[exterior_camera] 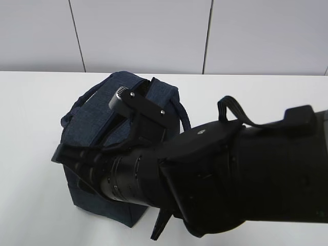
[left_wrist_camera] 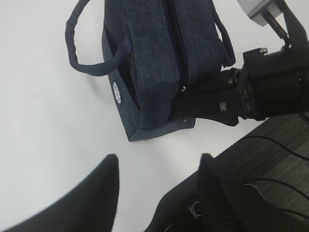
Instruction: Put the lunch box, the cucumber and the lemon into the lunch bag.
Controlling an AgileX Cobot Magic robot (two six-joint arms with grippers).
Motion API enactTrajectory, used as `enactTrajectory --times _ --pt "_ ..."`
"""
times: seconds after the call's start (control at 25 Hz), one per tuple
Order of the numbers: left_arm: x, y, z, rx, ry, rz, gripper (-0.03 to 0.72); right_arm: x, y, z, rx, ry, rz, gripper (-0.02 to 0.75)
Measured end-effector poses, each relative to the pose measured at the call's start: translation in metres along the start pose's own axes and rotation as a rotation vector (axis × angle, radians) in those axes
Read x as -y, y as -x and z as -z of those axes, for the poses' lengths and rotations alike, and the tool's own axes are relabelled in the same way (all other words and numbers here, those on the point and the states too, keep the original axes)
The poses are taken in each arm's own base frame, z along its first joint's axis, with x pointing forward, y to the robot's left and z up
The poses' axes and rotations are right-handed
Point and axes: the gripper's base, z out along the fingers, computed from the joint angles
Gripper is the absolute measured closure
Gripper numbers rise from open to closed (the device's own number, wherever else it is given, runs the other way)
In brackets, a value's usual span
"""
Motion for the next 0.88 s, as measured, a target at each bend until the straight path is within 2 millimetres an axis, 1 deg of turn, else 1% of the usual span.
enactTrajectory --times 0.08,0.2,0.56,0.68,0.72,0.88 --pt "0.0000 0.0000 0.0000 0.000 0.000 0.000 0.326 -0.0001 -0.0002 0.0000 -0.002 0.001 0.000 0.573" --pt "0.0004 0.0001 0.0000 0.001 -0.004 0.003 0.326 -0.0003 -0.0003 0.0000 -0.003 0.003 0.000 0.609" --pt "0.0009 0.0003 0.0000 0.003 -0.010 0.007 0.326 -0.0017 -0.0020 0.0000 -0.022 0.019 0.000 0.625" --pt "0.0009 0.0003 0.0000 0.003 -0.010 0.007 0.326 -0.0021 -0.0024 0.0001 -0.026 0.023 0.002 0.713" --pt "0.0009 0.0003 0.0000 0.003 -0.010 0.007 0.326 -0.0021 -0.0024 0.0001 -0.026 0.023 0.004 0.729" --pt "0.0011 0.0003 0.0000 0.003 -0.012 0.008 0.328 -0.0024 -0.0028 0.0001 -0.031 0.027 0.009 0.738"
